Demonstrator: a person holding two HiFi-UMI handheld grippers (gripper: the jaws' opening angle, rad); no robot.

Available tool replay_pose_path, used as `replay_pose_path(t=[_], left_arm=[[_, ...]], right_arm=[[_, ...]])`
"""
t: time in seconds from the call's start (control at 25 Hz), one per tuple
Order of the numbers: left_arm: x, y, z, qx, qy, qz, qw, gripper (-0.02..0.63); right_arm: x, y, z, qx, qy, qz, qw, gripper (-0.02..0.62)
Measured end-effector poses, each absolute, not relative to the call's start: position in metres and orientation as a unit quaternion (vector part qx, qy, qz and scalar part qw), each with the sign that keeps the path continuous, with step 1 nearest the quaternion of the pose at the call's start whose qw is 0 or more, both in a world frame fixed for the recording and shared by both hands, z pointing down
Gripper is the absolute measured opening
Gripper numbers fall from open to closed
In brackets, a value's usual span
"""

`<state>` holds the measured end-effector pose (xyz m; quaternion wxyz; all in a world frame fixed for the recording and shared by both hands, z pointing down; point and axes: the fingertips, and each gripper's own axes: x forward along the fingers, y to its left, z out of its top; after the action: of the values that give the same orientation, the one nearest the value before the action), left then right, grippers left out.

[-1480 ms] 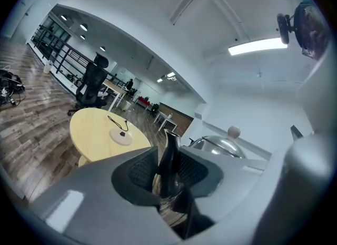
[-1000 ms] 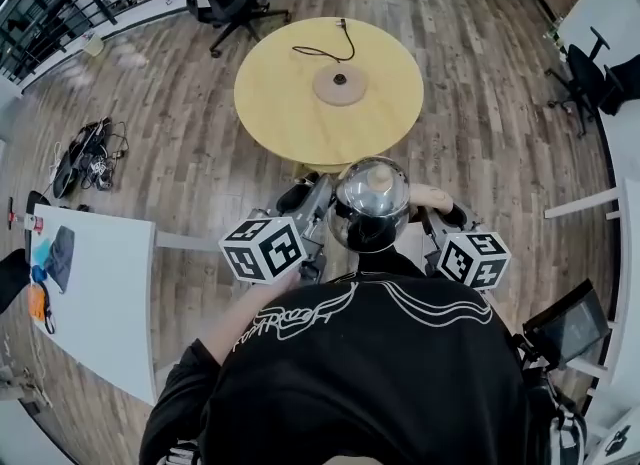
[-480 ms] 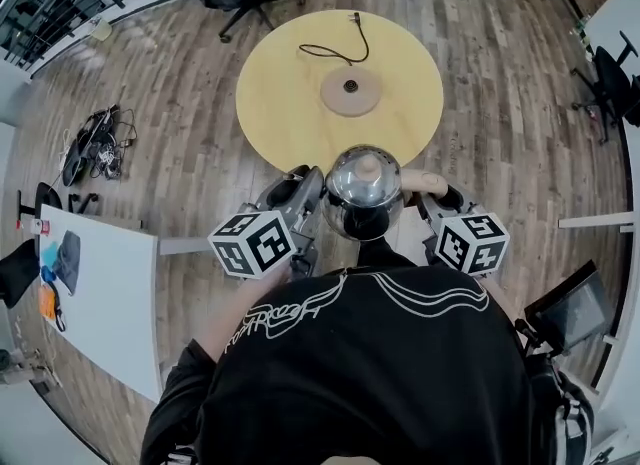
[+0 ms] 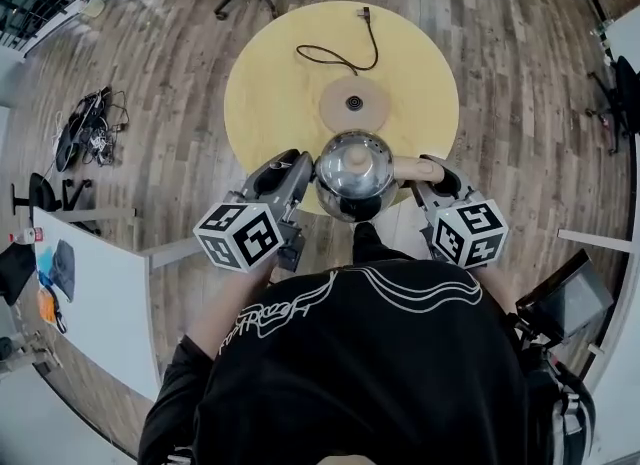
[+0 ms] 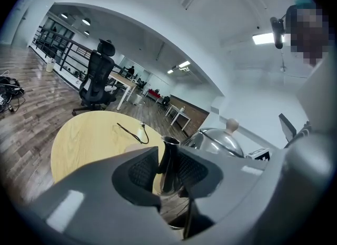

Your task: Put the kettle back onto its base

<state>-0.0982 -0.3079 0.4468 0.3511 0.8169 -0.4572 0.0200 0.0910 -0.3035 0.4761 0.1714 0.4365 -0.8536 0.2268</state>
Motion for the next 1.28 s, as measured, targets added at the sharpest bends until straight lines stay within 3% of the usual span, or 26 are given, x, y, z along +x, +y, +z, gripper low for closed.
replay_pose_path(t=[0.68, 1.28], left_arm=[[-0.091, -0.444, 0.473, 0.832, -0.463, 0.044, 0.301, 0.092], [-0.092, -0.472, 0.505, 0.838, -0.47, 0.057, 0.271, 0.088]], right_arm=[[0.095, -0.443, 0.508, 0.429, -0.863, 0.194, 0.185, 0.109], [0.092, -0.479, 0.54, 0.434, -0.857, 0.175, 0.215, 0.109]])
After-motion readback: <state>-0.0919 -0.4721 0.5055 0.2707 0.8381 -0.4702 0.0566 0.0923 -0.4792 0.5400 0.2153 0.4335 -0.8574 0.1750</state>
